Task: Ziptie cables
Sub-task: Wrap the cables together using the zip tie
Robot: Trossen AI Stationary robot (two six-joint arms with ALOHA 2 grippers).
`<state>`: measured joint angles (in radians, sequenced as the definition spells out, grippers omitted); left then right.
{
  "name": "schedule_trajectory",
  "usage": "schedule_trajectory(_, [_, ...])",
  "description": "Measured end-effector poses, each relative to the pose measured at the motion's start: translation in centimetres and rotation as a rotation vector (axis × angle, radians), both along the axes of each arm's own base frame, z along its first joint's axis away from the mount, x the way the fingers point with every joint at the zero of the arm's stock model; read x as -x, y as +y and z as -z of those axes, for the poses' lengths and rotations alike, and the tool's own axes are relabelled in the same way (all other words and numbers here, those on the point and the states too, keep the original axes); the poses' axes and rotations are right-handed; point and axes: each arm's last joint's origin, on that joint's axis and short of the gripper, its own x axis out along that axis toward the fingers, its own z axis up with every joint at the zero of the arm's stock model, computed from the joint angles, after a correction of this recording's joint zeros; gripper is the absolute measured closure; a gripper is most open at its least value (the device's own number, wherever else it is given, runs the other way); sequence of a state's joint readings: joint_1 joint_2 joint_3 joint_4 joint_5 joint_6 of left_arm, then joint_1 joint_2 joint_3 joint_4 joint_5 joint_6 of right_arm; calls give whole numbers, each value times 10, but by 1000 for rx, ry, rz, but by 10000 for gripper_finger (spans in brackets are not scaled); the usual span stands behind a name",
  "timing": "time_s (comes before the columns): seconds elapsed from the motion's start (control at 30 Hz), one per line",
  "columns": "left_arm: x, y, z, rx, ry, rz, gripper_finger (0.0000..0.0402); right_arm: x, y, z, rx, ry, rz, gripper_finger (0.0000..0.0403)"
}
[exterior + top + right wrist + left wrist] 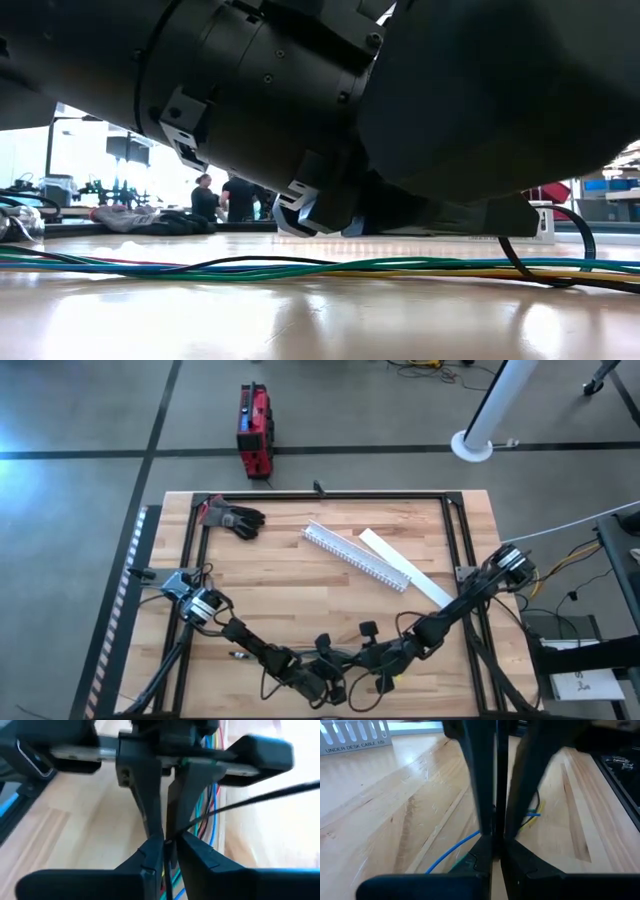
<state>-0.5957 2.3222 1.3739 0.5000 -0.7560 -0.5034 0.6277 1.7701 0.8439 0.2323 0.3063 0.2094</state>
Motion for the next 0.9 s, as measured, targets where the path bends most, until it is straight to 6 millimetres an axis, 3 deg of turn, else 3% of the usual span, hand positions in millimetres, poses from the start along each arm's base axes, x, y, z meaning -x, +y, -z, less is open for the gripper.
schedule_trajectory(0.4, [1,0,1,0,4,3,396,-2,2,5,2,-14,-10,399])
schedule_trajectory(0.9, [0,0,-1,4,-4,-5,396,10,1,-39,30,-94,-81,401])
